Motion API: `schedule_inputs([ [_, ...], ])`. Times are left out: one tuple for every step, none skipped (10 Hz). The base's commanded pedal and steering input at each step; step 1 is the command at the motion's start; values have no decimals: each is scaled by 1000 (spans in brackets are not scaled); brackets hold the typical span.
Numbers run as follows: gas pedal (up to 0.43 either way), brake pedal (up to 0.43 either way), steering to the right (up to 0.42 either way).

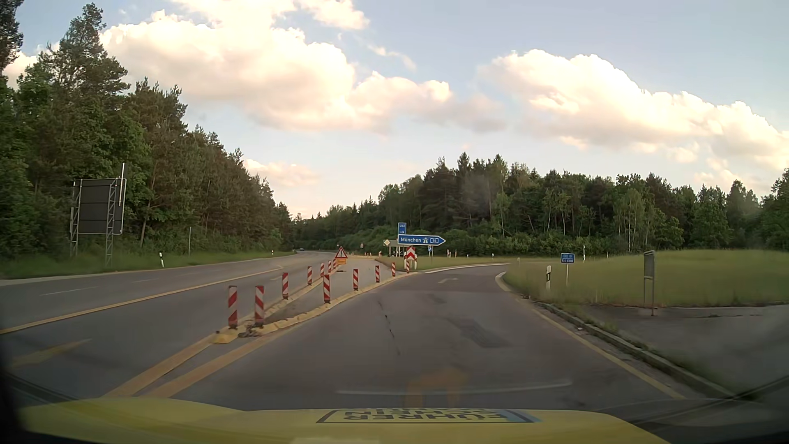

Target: Follow the waypoints while adhering to traffic rules and regulations

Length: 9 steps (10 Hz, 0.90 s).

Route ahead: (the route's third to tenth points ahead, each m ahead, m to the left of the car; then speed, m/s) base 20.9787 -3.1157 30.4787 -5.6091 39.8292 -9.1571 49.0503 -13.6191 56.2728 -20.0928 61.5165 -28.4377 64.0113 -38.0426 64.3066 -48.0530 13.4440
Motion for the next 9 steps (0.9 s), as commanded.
schedule_inputs([
  [79, 0, 36],
  [79, 0, 39],
  [79, 0, 39],
  [79, 0, 37],
  [79, 0, 35],
  [79, 0, 34],
  [79, 0, 34],
  [67, 0, 34],
  [67, 0, 34],
])
